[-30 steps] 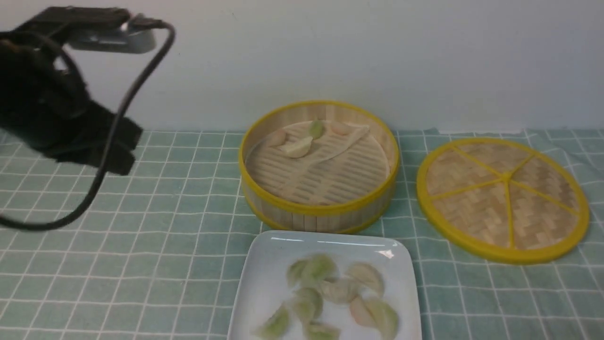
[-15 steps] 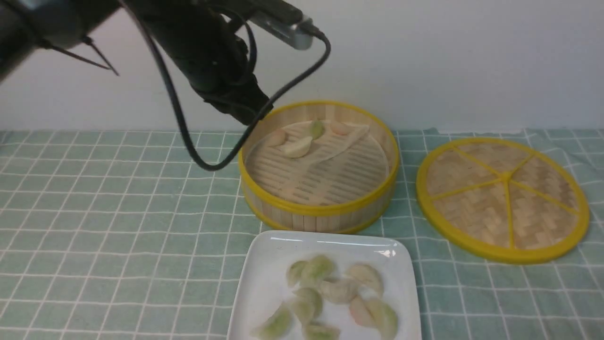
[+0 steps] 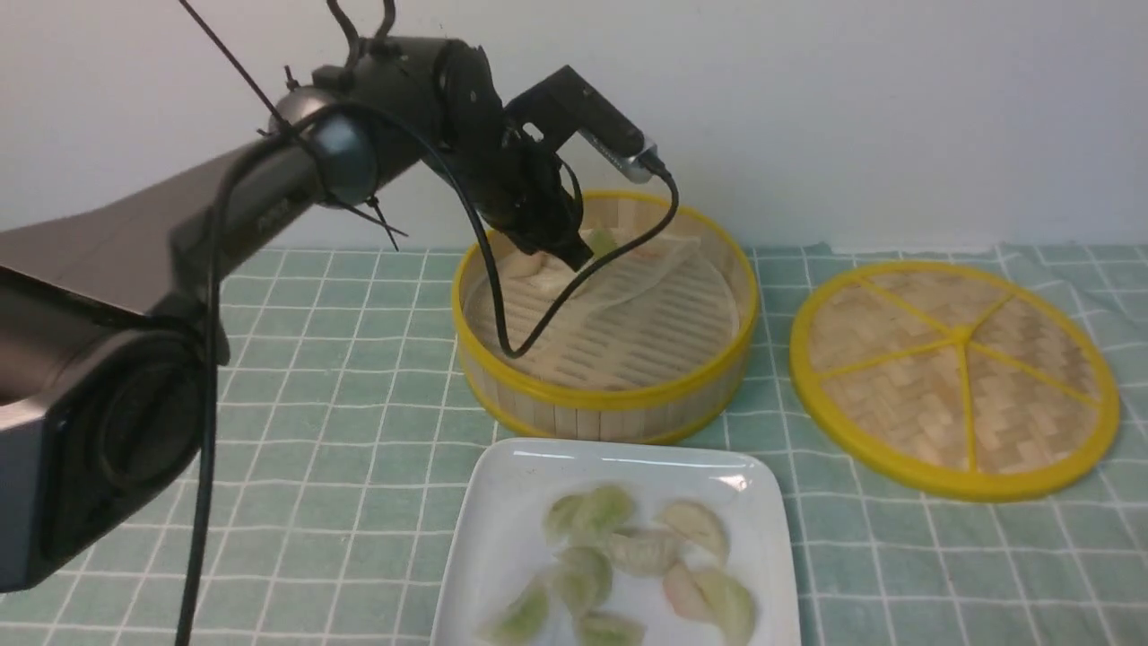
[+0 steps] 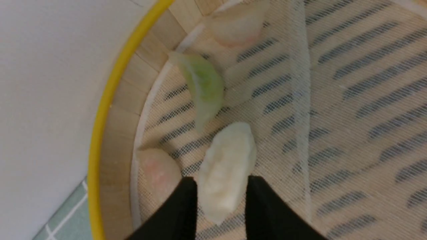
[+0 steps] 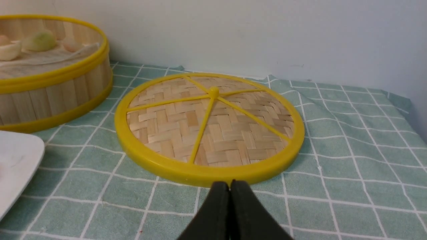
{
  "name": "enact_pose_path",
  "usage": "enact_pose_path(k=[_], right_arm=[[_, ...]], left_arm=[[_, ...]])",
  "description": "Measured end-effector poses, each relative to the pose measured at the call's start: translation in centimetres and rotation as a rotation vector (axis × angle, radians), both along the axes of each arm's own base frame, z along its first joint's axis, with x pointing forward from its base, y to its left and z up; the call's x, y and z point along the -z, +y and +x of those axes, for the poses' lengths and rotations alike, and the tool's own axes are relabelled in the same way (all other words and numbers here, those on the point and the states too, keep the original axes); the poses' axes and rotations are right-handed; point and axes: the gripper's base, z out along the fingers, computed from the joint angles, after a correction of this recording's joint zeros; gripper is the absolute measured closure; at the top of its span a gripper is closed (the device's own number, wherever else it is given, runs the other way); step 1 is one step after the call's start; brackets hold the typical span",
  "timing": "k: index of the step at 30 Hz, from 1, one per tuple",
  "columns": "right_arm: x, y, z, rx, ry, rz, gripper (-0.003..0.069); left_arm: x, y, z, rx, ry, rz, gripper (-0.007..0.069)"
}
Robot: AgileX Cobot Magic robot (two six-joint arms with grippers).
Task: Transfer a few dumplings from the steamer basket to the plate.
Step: Use the left arm to grab a dumpling from the steamer
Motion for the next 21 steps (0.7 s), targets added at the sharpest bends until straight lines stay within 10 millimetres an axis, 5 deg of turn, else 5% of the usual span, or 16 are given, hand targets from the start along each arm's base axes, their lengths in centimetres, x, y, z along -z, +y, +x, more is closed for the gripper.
enact_pose_path(k=[7,11,15,18,21], right_arm=[[0.0,0.0,0.0,0.000,0.000,0.000,0.0673],[0.0,0.0,0.0,0.000,0.000,0.000,0.0673],[0.0,0.0,0.0,0.000,0.000,0.000,0.0673],[0.0,0.0,0.0,0.000,0.000,0.000,0.0673],[0.0,0.0,0.0,0.000,0.000,0.000,0.0673]], left_arm=[[4.8,-0.6,1.1,-0.011,0.026,-0.003,0.0136],[5.8,-0.9,1.4,-0.013,0.016,-0.008,0.0092],[5.9,-1.0,1.3,-0.017,0.027,-0.008,0.0177],[5.6,-1.4,0.8,-0.009,0.058,0.000,0.0361],[4.1,-1.2,-0.2,-0.002,0.138,0.027,0.0348]])
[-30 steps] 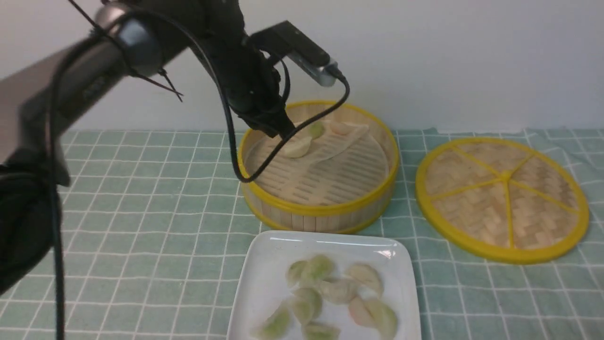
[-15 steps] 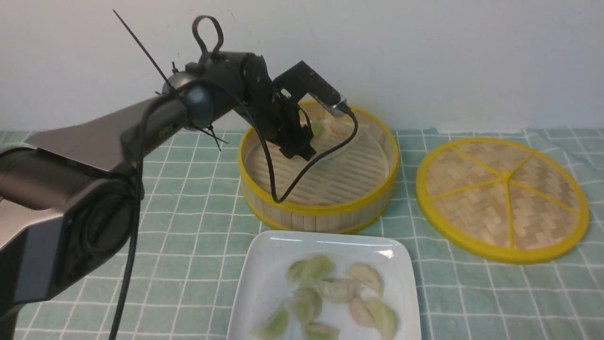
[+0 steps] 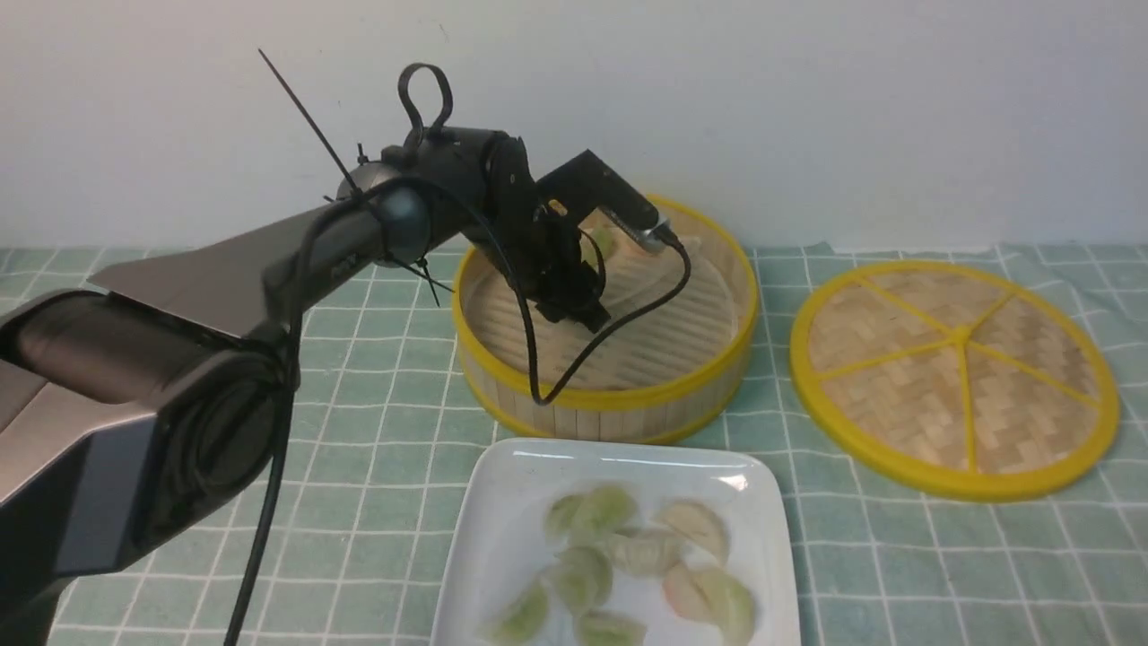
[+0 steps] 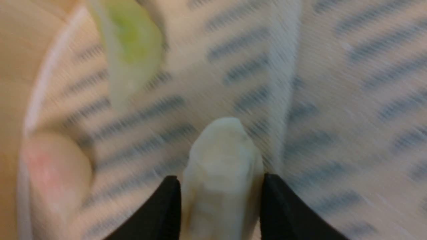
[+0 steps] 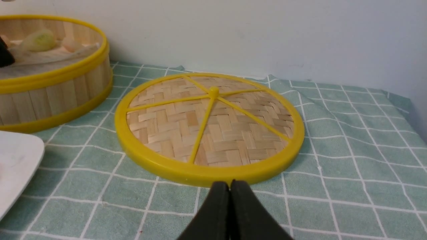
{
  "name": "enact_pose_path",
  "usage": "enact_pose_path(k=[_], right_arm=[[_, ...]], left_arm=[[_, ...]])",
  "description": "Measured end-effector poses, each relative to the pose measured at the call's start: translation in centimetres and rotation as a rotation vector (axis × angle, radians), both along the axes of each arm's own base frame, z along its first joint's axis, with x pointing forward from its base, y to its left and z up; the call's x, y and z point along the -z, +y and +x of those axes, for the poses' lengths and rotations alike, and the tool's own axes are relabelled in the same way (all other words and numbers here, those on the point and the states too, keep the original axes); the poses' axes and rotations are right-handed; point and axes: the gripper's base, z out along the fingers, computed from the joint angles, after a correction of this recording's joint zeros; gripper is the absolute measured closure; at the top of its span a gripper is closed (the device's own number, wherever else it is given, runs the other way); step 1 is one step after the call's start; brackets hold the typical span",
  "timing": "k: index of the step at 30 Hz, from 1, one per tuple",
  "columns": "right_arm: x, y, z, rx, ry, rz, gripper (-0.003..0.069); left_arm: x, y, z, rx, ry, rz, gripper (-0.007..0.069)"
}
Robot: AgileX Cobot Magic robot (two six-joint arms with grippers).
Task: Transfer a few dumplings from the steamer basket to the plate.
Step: Use the left arm to grab a dumpling from the steamer, then use the left arm to put the dumpling into the plate
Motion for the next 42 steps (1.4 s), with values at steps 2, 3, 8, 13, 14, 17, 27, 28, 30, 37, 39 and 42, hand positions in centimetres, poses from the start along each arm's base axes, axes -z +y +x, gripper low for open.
enact_pose_path(k=[2,3,8,13,14,17,27,28,30,37,39,42], right_arm=[[0.0,0.0,0.0,0.000,0.000,0.000,0.0673],[0.0,0.0,0.0,0.000,0.000,0.000,0.0673],[0.0,0.0,0.0,0.000,0.000,0.000,0.0673],[0.0,0.0,0.0,0.000,0.000,0.000,0.0673],[0.0,0.0,0.0,0.000,0.000,0.000,0.0673],[0.0,0.0,0.0,0.000,0.000,0.000,0.0673],[0.0,0.0,0.0,0.000,0.000,0.000,0.0673],[0.0,0.0,0.0,0.000,0.000,0.000,0.0673],[0.0,0.0,0.0,0.000,0.000,0.000,0.0673],[0.0,0.0,0.0,0.000,0.000,0.000,0.0673],[0.0,0.0,0.0,0.000,0.000,0.000,0.0673],[0.0,0.0,0.0,0.000,0.000,0.000,0.0673]], left_arm=[[-1.5,0.1,-0.6,-0.014,0.031,-0.003,0.0348],[-2.6,0.3,-1.0,-0.030,0.048,-0.010,0.0348],[-9.6,1.3,-4.0,-0.042,0.094,-0.033,0.0348],[-16.5,1.8,-8.2,0.013,0.121,-0.135,0.0348],[-18.4,2.0,-9.7,0.025,0.110,-0.179,0.0348],[-20.7,2.0,-13.4,0.031,0.117,-0.226,0.0348],[-10.7,-2.0,-24.0,0.180,0.460,-0.005,0.0348],[-8.7,-2.9,-24.7,0.196,0.472,0.019,0.0348],[-6.6,-3.8,-24.7,0.203,0.450,0.038,0.0348],[-2.6,-5.6,-22.7,0.131,0.372,0.029,0.0348],[-1.7,-5.9,-22.2,0.104,0.356,0.013,0.0317],[-1.5,-6.0,-22.0,0.087,0.356,0.005,0.0246]])
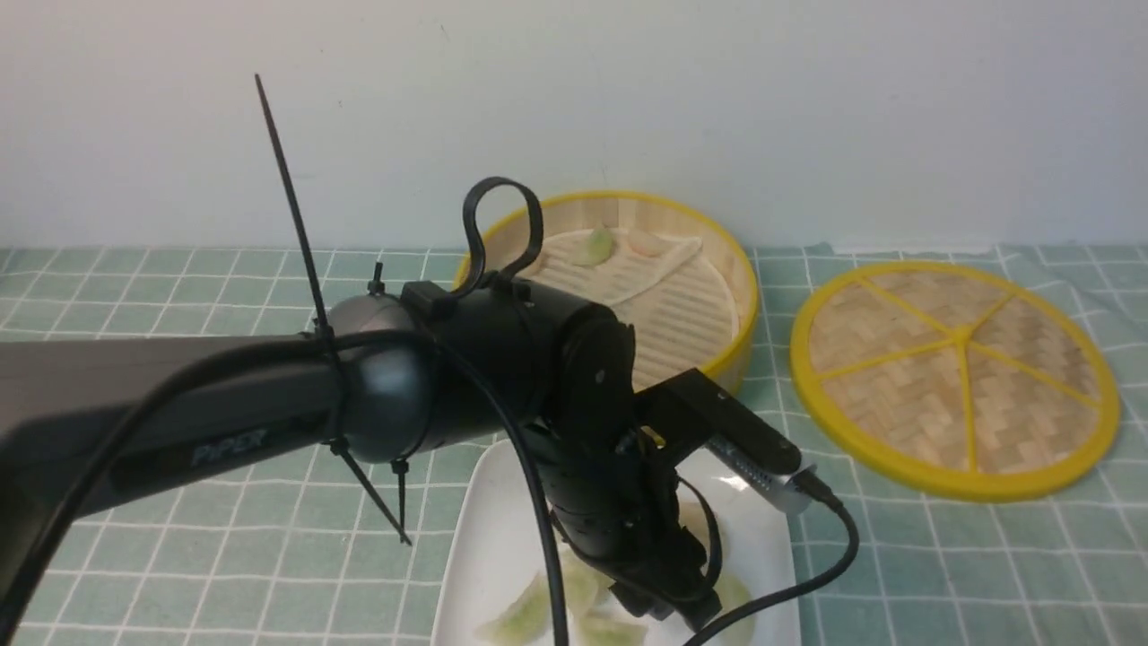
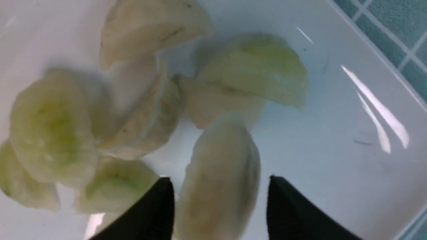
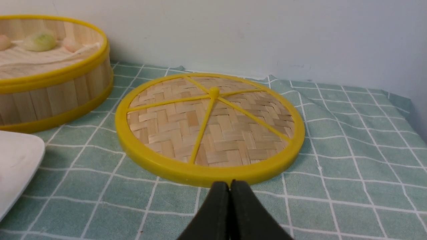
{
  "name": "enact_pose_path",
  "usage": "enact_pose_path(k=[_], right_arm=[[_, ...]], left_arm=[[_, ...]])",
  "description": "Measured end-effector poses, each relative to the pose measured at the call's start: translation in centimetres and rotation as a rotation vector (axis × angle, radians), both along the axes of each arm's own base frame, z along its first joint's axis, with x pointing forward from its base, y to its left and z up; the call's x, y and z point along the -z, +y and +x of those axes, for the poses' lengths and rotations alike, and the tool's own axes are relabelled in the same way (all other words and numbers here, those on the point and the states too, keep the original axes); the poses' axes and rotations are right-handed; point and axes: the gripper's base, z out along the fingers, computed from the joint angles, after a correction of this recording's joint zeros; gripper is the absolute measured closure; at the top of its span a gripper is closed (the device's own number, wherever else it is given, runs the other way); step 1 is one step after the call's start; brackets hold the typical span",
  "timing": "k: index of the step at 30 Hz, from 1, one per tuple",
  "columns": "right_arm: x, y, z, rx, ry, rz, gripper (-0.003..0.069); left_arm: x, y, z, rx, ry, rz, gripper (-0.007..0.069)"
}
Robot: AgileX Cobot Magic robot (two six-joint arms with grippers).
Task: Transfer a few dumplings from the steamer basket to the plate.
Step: Use the left arm to put the dumpling into the plate, then use the left arm to grab a dumpling from the steamer
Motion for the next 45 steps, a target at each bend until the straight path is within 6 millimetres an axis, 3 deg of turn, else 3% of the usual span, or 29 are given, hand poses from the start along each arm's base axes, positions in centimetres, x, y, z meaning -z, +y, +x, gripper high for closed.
enact_pose_path(k=[1,4,6,8,9,10,13,14,15,17,18,21,22,25,27,28,30,31,38,42,45], right_arm=[[0.0,0.0,0.0,0.000,0.000,0.000,0.0673],[0.0,0.0,0.0,0.000,0.000,0.000,0.0673],[0.0,0.0,0.0,0.000,0.000,0.000,0.0673],[0.0,0.0,0.0,0.000,0.000,0.000,0.0673],[0.0,0.0,0.0,0.000,0.000,0.000,0.0673],[0.0,0.0,0.0,0.000,0.000,0.000,0.0673],[0.0,0.0,0.0,0.000,0.000,0.000,0.0673],[0.0,0.0,0.0,0.000,0.000,0.000,0.0673],[0.0,0.0,0.0,0.000,0.000,0.000,0.0673],[0.0,0.0,0.0,0.000,0.000,0.000,0.0673],[0.0,0.0,0.0,0.000,0.000,0.000,0.0673],[0.0,0.0,0.0,0.000,0.000,0.000,0.0673],[0.0,0.0,0.0,0.000,0.000,0.000,0.0673],[0.0,0.0,0.0,0.000,0.000,0.000,0.0673],[0.0,0.0,0.0,0.000,0.000,0.000,0.0673],[0.0,0.0,0.0,0.000,0.000,0.000,0.0673],[0.0,0.0,0.0,0.000,0.000,0.000,0.0673],[0.0,0.0,0.0,0.000,0.000,0.000,0.0673],[0.0,0.0,0.0,0.000,0.000,0.000,0.0673],[0.0,0.0,0.0,0.000,0.000,0.000,0.0673],[0.0,0.0,0.0,0.000,0.000,0.000,0.0673]], left_arm=[[-0.2,-0.1,0.1,-0.014,-0.002,-0.007,0.0177],[-1.3,-0.5,0.5,-0.048,0.007,-0.022,0.0082],[-2.6,-0.9,0.9,-0.058,-0.005,-0.029,0.0050],[-5.1,-1.3,1.9,-0.072,-0.062,-0.026,0.0064],[-5.3,-1.3,2.1,-0.072,-0.074,-0.019,0.0069],[-6.7,-1.3,2.7,-0.091,-0.119,-0.006,0.0111],[-10.3,-0.9,4.4,-0.146,-0.270,0.039,0.0347],[-11.6,-0.5,5.1,-0.172,-0.333,0.052,0.0462],[-12.0,-0.5,5.2,-0.181,-0.346,0.048,0.0479],[-14.0,0.9,6.8,-0.249,-0.439,0.051,0.0594],[-14.2,1.0,7.0,-0.253,-0.443,0.051,0.0599],[-15.3,3.9,9.6,-0.342,-0.454,0.010,0.0616],[-15.3,4.0,9.8,-0.344,-0.450,0.010,0.0616],[-13.7,6.8,13.2,-0.350,-0.423,-0.048,0.0607],[-13.1,7.4,14.2,-0.335,-0.435,-0.064,0.0607],[-11.8,8.2,15.8,-0.343,-0.444,-0.094,0.0607],[-11.2,8.5,16.6,-0.353,-0.457,-0.115,0.0607],[-10.3,9.0,18.0,-0.371,-0.498,-0.147,0.0607],[-7.1,9.1,20.9,-0.389,-0.599,-0.185,0.0564],[-2.7,8.6,22.3,-0.386,-0.577,-0.164,0.0461],[-0.7,8.5,22.8,-0.386,-0.567,-0.155,0.0393]])
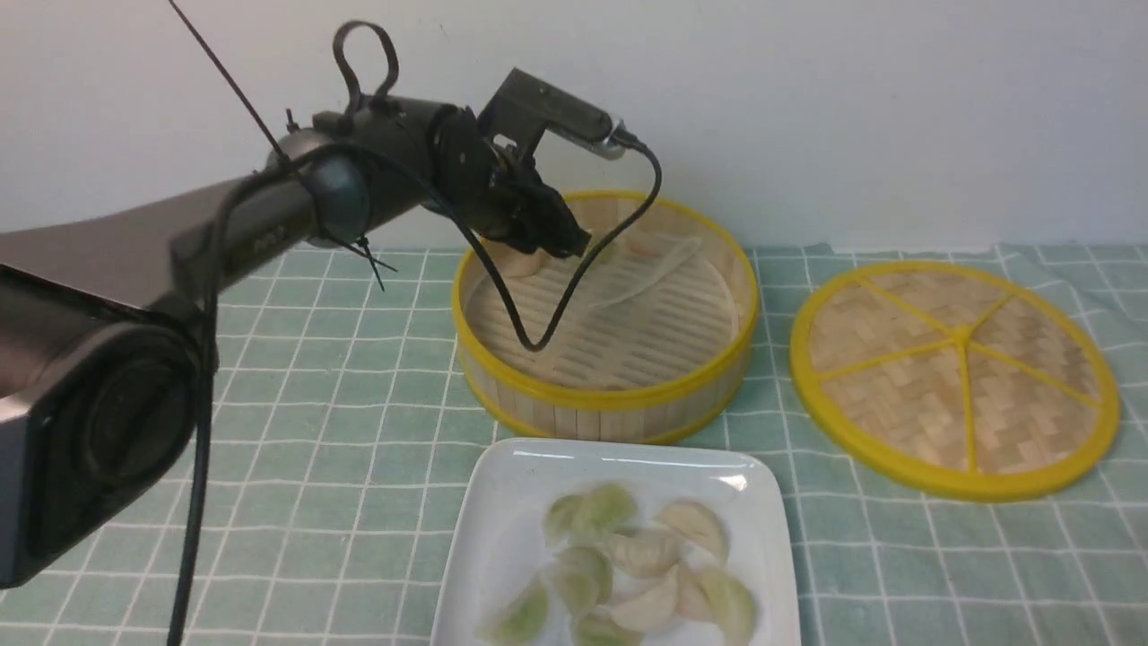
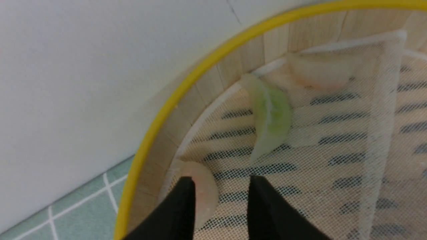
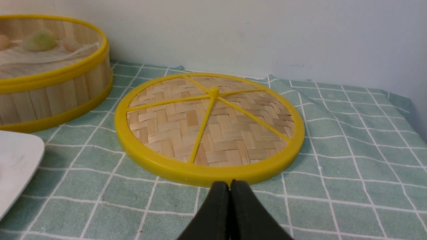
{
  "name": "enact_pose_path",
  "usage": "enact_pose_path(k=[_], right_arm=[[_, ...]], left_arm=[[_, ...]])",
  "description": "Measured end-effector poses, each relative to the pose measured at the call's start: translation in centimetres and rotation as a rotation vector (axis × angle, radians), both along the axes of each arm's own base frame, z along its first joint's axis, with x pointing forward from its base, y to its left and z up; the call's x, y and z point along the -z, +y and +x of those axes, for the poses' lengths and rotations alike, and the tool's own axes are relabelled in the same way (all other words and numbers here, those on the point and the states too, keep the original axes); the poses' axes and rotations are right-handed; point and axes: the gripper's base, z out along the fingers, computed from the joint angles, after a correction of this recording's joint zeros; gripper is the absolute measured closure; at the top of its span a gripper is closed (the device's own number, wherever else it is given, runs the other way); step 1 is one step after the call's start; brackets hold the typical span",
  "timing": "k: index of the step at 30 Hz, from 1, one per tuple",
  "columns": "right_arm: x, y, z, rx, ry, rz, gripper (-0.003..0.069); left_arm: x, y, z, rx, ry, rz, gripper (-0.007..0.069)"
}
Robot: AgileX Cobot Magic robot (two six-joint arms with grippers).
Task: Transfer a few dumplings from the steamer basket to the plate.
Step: Use the left arm to grab a dumpling from the steamer
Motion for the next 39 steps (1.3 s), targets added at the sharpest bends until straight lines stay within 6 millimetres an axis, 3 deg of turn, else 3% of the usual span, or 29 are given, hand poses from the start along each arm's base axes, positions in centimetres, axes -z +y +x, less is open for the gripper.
enact_pose_path(k=[6,30,33,37,38,39], right_arm=[[0.0,0.0,0.0,0.000,0.000,0.000,0.0673],[0.0,0.0,0.0,0.000,0.000,0.000,0.0673],[0.0,0.0,0.0,0.000,0.000,0.000,0.0673],[0.0,0.0,0.0,0.000,0.000,0.000,0.0673],[0.0,0.0,0.0,0.000,0.000,0.000,0.0673],[0.0,0.0,0.0,0.000,0.000,0.000,0.0673]], left_arm=[[3.0,-0.2,1.0,0.004,-0.041,0.016,0.0242],[5.3,-0.2,1.3,-0.030,-0.004,0.012,0.0228],[5.3,-0.2,1.3,-0.039,0.004,0.007,0.0246],[5.1,-0.1,1.1,-0.050,0.061,0.019,0.0404],[4.7,0.0,0.9,-0.052,0.087,0.028,0.0480],[4.7,0.0,0.8,-0.052,0.092,0.030,0.0482]])
